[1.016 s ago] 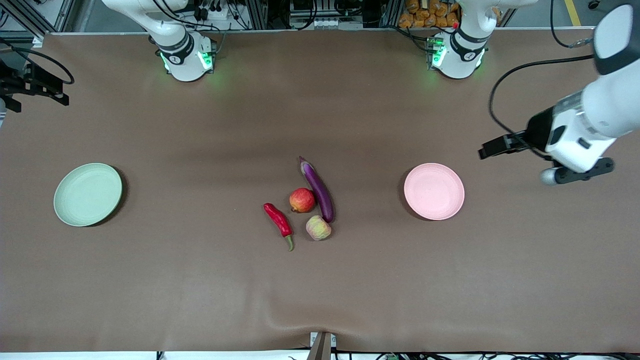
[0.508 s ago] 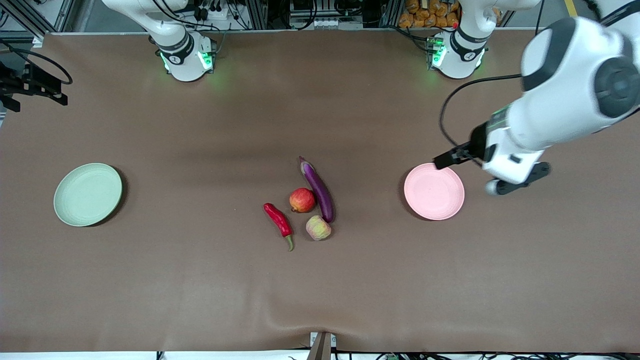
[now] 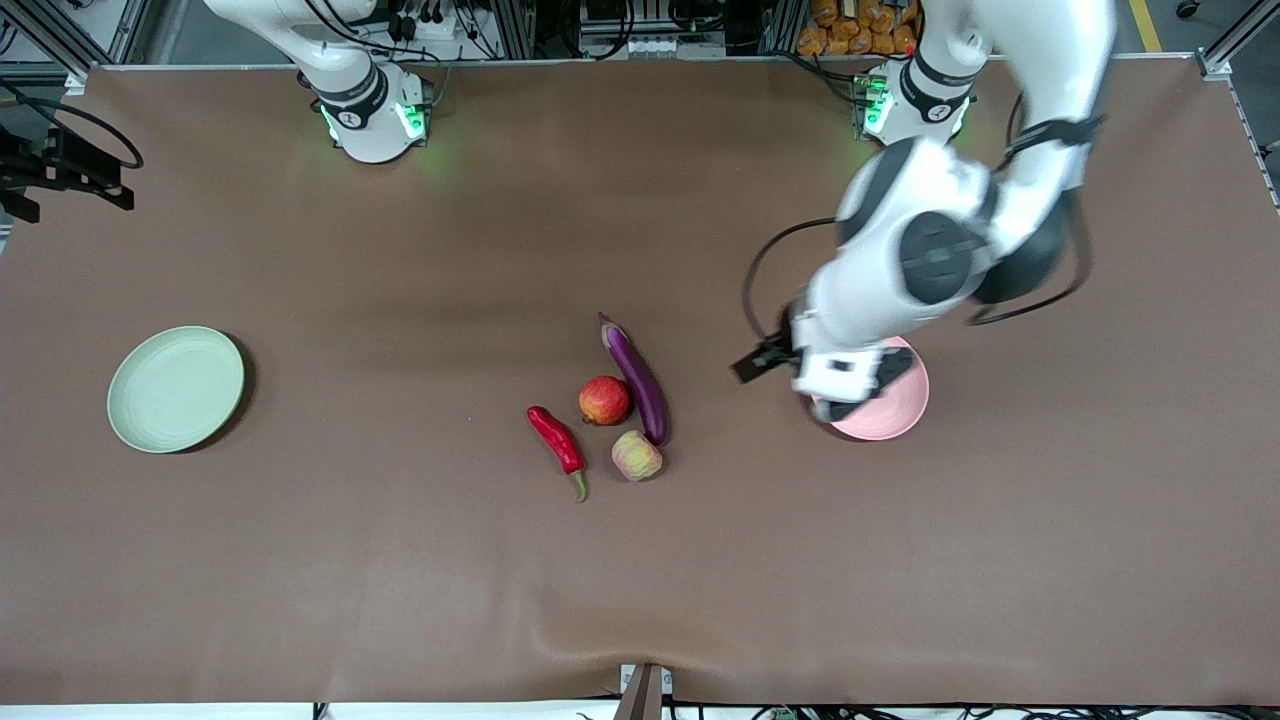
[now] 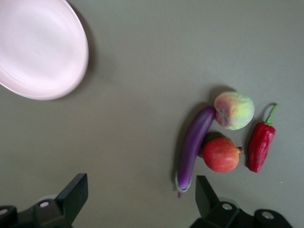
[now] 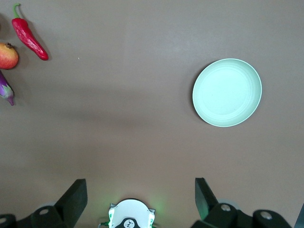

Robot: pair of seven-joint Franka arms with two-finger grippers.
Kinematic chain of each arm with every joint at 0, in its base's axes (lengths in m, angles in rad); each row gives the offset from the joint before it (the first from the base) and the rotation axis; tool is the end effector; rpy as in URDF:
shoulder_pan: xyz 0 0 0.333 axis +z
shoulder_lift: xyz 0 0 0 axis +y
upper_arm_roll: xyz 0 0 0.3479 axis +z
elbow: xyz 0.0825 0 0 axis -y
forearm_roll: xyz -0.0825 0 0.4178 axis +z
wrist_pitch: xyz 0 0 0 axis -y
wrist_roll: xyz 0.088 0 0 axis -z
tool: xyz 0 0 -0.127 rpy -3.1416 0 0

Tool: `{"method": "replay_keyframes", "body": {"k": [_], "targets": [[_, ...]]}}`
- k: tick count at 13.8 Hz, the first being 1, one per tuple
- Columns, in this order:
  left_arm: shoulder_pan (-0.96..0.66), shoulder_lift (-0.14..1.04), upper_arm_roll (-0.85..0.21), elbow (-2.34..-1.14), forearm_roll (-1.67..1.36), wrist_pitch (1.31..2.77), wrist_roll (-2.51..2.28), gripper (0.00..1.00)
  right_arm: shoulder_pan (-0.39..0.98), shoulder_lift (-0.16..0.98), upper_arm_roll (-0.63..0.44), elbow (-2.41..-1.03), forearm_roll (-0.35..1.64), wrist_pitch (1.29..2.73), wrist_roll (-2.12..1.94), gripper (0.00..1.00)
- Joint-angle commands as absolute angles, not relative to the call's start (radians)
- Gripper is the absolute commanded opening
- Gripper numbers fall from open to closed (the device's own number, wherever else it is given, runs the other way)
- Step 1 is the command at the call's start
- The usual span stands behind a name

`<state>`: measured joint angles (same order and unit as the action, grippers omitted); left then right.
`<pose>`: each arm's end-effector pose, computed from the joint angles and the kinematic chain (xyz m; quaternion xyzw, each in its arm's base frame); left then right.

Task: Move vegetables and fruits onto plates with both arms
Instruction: 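Move the left gripper over the pink plate toward the purple eggplant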

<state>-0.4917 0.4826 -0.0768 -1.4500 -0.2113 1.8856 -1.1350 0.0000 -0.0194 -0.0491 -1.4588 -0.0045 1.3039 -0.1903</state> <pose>0.6155 -0.4058 0.4047 0.9417 0.3146 -0.1033 0.0600 0.5485 -0.0279 0.6812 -0.9952 -0.0700 0.0674 0.0064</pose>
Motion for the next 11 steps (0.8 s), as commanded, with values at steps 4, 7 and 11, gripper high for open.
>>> {"method": "replay_keyframes", "body": {"k": [4, 7, 11], "targets": [[-0.699, 0.679, -0.061, -1.436, -0.114, 2.07, -1.481, 1.0, -0.025, -0.014, -0.035, -1.447, 0.015, 1.292, -0.196, 1.0], [-0.721, 0.744, -0.061, -1.44, -0.089, 2.193, -1.646, 1.0, -0.026, -0.012, -0.037, -1.447, 0.015, 1.29, -0.196, 1.0], [-0.729, 0.793, -0.061, -1.44, -0.083, 2.236, -1.715, 1.0, -0.034, -0.009, -0.037, -1.447, 0.015, 1.289, -0.196, 1.0]]}}
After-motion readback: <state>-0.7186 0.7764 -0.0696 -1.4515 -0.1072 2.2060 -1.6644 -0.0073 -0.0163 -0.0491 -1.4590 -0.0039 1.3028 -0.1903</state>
